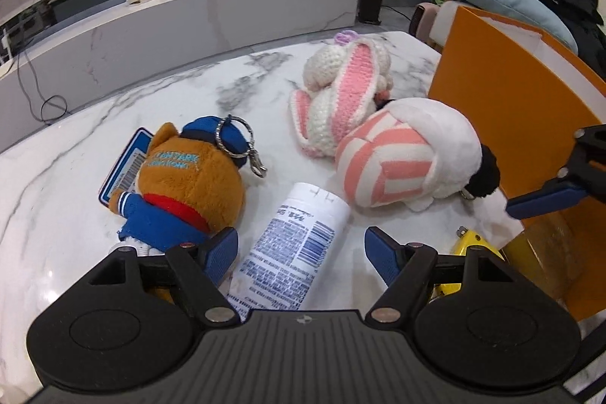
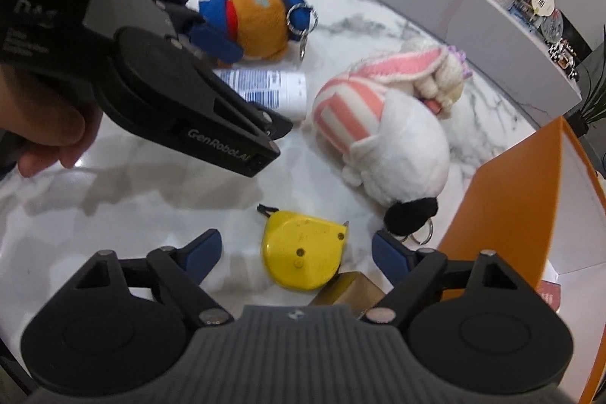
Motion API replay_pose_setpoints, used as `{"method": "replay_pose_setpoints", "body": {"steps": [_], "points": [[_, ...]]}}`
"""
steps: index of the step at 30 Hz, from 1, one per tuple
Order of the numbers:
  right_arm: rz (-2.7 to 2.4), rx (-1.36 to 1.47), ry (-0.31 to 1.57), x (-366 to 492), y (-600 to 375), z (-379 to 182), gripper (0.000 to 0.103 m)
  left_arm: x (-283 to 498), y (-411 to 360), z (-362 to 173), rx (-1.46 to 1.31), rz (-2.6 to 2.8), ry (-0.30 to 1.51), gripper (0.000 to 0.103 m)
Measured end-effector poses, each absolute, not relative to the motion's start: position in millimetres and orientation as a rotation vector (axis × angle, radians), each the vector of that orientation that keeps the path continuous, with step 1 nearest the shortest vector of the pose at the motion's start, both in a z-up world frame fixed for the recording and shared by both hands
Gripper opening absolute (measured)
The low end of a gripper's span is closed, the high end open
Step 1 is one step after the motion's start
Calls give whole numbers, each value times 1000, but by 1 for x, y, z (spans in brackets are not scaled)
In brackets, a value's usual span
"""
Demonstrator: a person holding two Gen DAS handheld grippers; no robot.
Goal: Organize objects
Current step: 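Grasp the white lotion tube with the left tool while the right tool grasps the yellow tape measure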
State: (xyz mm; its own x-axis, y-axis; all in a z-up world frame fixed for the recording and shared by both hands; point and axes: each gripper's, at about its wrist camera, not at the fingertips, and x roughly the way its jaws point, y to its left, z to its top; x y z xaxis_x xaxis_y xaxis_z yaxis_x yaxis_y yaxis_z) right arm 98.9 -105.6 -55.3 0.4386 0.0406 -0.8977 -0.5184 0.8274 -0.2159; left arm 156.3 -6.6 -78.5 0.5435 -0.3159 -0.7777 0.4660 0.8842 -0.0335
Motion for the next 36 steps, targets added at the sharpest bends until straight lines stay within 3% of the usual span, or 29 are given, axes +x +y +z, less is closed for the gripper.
{"method": "replay_pose_setpoints", "body": {"steps": [11,17,20,23,26,27,36], "points": [[317,-469,1157,106,-101,-68,82,158,-7,-83,208,-461,915,77],[310,-479,1158,102,-95,-73,84,157,-7,-87,234,-450,904,77],[332,-449,1174,101,-97,-72,83,153,-15,-91,253,-432,897,82],[335,-435,1175,100,-99,-69,71,151,-20,-91,262,-452,906,82],[349,-417,1183,97,-101,-65,56,149,-15,-89,243,-474,930,63],[363,-400,1192,97,-102,-65,56,148,-13,-88,238,-474,935,58],[416,-408,1202,84,-94,-59,56,135,4,-83,195,-476,1012,58]]}}
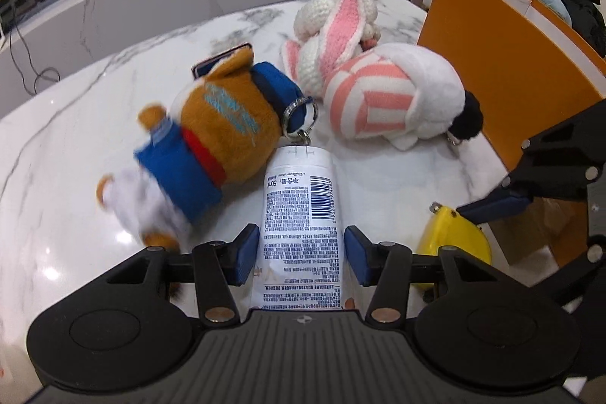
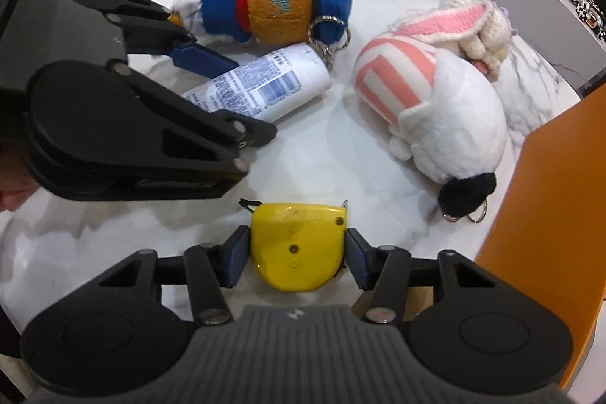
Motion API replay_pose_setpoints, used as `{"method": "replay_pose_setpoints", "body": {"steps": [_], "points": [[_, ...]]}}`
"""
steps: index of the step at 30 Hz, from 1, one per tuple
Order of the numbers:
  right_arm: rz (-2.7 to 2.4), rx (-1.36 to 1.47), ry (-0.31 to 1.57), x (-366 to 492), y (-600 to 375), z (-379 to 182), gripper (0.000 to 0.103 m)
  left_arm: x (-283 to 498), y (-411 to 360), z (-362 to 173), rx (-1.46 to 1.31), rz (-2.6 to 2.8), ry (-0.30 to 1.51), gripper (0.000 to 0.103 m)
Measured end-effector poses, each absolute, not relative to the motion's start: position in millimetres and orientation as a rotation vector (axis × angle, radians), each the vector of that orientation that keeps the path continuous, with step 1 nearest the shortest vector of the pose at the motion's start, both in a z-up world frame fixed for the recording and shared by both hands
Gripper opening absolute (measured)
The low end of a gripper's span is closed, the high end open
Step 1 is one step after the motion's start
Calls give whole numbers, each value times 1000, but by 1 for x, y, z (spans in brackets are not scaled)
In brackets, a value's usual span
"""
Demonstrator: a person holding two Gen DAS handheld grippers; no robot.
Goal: Organize objects
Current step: 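Grasp the white lotion tube with the left tool while the right tool grasps the yellow tape measure, then carry the lotion tube and tape measure with both tools over the orange box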
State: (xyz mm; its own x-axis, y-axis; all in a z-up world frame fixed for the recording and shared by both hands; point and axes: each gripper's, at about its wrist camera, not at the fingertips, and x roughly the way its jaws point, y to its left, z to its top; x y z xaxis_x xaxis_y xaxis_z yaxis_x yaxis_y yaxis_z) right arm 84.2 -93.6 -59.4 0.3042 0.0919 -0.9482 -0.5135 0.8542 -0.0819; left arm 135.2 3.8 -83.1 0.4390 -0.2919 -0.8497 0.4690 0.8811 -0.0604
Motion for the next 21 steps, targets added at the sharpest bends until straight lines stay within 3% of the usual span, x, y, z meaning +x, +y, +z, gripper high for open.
{"method": "replay_pose_setpoints", "body": {"steps": [15,19,21], "points": [[526,-480,1199,52,-83,-57,56,74,36,-79,245,-406,1066,59],[524,-479,1199,68,-86,-66,56,74,36,-80,244,-398,1036,69],[517,-469,1199,73,-84,-68,61,77,35,-81,240,-385,1026,72]]}}
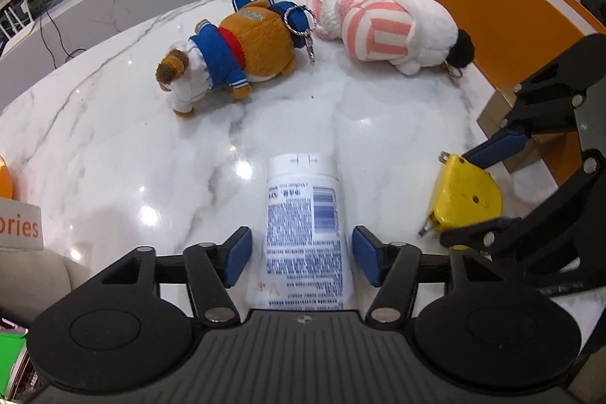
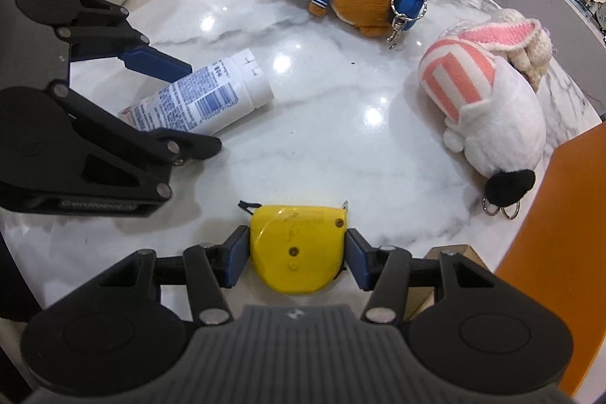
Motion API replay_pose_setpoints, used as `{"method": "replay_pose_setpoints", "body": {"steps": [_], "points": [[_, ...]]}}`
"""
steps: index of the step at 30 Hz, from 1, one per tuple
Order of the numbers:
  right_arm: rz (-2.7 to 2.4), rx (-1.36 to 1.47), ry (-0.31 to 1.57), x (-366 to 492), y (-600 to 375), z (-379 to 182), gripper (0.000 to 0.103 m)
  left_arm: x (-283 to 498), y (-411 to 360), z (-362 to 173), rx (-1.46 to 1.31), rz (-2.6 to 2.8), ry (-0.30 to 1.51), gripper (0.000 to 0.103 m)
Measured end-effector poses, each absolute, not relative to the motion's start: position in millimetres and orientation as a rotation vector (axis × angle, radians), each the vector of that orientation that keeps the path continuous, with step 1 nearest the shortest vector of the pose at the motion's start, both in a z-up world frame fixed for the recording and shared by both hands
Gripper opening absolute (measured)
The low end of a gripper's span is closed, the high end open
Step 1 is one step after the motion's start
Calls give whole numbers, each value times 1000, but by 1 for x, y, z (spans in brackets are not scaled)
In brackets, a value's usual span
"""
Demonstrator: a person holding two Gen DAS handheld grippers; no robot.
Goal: Organize objects
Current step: 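Carry the lotion tube and tape measure with both tools over the orange box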
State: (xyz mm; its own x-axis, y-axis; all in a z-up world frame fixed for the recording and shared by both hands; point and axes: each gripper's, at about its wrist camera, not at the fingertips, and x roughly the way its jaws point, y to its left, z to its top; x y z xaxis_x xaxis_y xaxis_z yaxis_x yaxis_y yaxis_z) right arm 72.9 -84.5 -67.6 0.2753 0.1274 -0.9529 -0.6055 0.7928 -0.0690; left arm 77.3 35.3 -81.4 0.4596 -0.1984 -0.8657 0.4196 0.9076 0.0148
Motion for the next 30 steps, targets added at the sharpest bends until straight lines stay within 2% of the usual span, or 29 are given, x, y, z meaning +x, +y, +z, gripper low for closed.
{"method": "replay_pose_setpoints", "body": {"steps": [1,3,5,6,8,9,30], "points": [[507,-471,1199,75,-83,-70,65,79,35,-82,238,-378,1020,74],[501,-466,1199,77,-82,-72,65,81,33,-83,243,-373,1006,76],[506,-441,1215,81,-83,-73,58,82,33,-84,236,-376,1004,76],[518,-424,1227,82,-84,-73,56,83,34,-84,220,-379,1013,72],[522,-417,1233,83,-83,-74,56,83,36,-82,215,-379,1019,57],[523,-421,1230,82,-83,-74,56,82,36,-80,214,-380,1027,53],[515,-315,1116,80,-98,-27,56,65,44,-48,171,-313,1041,52]]}}
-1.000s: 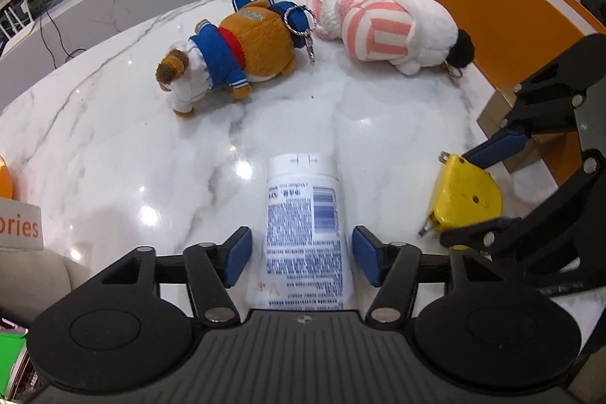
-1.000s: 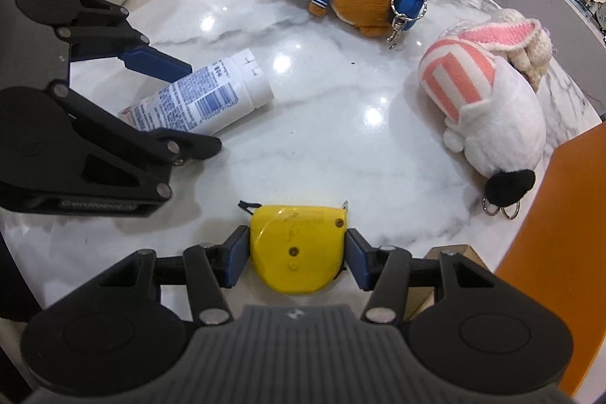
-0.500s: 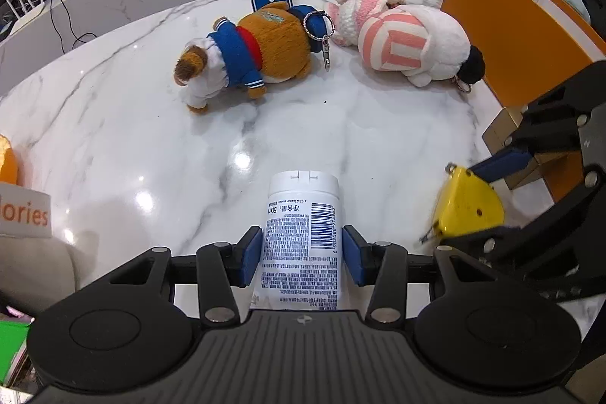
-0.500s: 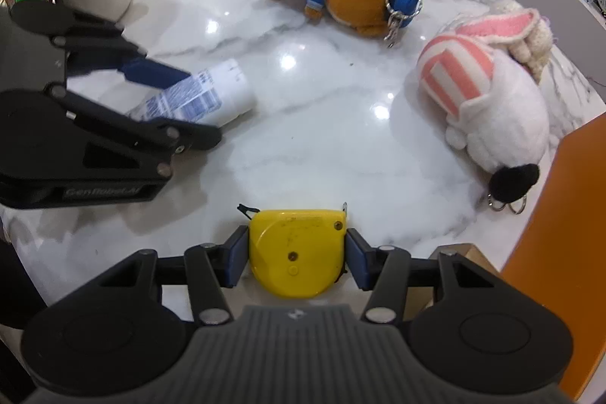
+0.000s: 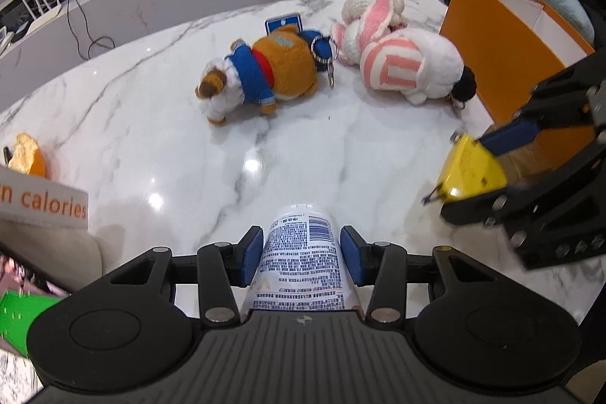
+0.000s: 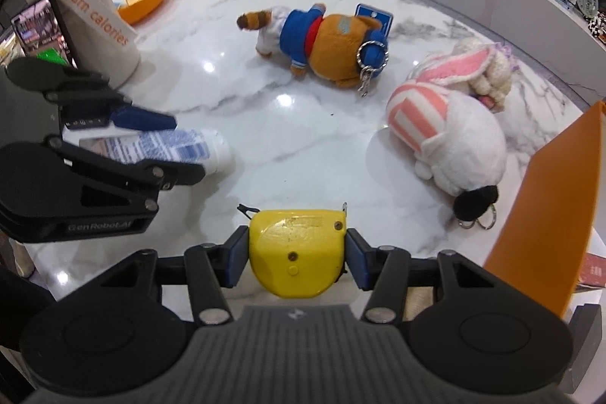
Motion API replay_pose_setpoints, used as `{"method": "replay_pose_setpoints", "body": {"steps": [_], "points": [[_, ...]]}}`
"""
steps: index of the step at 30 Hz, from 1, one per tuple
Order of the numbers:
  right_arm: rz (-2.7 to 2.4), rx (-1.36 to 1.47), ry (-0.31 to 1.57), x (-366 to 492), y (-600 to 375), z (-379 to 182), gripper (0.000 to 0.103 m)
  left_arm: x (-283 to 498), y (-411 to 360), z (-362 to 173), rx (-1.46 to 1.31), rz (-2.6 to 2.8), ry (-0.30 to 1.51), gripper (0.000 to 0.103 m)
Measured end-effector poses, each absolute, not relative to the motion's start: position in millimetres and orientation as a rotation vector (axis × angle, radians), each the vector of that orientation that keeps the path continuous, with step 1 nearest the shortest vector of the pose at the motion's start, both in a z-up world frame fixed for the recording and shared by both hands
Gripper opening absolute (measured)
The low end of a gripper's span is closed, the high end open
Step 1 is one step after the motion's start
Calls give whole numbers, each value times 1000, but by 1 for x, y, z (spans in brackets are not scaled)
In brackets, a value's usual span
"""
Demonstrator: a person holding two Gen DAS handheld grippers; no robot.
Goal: Organize objects
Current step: 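Carry the lotion tube and tape measure with both tools over the orange box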
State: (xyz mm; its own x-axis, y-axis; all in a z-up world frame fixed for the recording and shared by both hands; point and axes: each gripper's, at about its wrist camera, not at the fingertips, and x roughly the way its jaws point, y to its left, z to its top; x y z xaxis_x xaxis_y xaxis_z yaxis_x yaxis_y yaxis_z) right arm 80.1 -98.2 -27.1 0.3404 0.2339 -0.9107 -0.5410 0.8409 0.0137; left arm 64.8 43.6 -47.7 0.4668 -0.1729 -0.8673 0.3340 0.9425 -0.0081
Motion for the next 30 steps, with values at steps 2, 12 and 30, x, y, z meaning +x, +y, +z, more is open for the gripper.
{"method": "replay_pose_setpoints", "body": {"steps": [2,12,30], "points": [[513,-309,1109,78,-101,-24,56,61,43,-49,176,-305,1047,52],[517,-321,1100,68,-102,-25,56,56,35,-76,211,-270,1111,56],[505,-239,1025,66,-133,5,56,53,20,-36,184,-254,1034,51]]}}
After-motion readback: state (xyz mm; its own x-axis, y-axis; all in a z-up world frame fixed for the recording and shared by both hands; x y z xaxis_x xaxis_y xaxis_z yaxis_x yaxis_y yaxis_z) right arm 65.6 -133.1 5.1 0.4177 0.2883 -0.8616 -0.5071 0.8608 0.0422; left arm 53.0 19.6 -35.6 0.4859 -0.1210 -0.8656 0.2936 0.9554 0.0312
